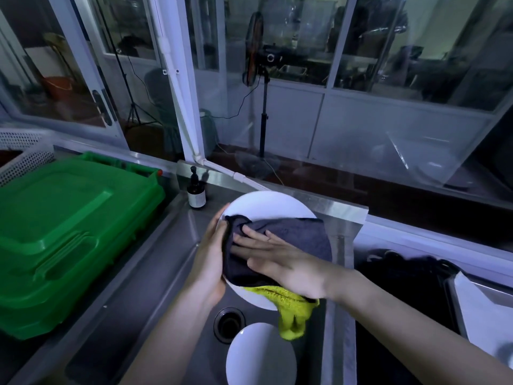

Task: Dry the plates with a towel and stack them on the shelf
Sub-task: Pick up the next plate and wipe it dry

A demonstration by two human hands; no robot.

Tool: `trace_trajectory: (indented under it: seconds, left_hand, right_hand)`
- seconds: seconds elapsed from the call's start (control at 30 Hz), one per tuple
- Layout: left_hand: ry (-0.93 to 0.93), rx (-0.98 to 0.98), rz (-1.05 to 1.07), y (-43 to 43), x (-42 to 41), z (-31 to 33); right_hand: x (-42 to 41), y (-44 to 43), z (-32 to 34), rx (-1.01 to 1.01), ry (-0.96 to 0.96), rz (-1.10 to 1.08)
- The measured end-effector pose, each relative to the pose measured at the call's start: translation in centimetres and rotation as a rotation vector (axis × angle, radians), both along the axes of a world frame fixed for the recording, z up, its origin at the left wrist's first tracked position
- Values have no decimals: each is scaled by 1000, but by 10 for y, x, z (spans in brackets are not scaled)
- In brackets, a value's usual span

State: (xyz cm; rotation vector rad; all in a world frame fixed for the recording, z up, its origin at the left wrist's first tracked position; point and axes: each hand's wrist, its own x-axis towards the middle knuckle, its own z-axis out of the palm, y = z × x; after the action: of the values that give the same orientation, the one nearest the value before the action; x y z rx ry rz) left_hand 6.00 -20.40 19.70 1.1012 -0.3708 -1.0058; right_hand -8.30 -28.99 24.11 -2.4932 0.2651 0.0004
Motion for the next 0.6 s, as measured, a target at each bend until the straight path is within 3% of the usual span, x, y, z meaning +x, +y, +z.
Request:
trace_trajectory:
  seconds: [0.2, 0.33, 0.6]
  left_hand:
    - [-181, -56, 115, 12, 8, 9]
    - [-162, -74, 198, 12, 13, 12]
    - [-15, -64, 159, -3, -17, 2]
  right_hand:
    - [-18, -28, -11, -335, -57, -183]
    - [-37, 7, -21, -535, 40, -26]
    - [16, 25, -16, -484, -73, -275]
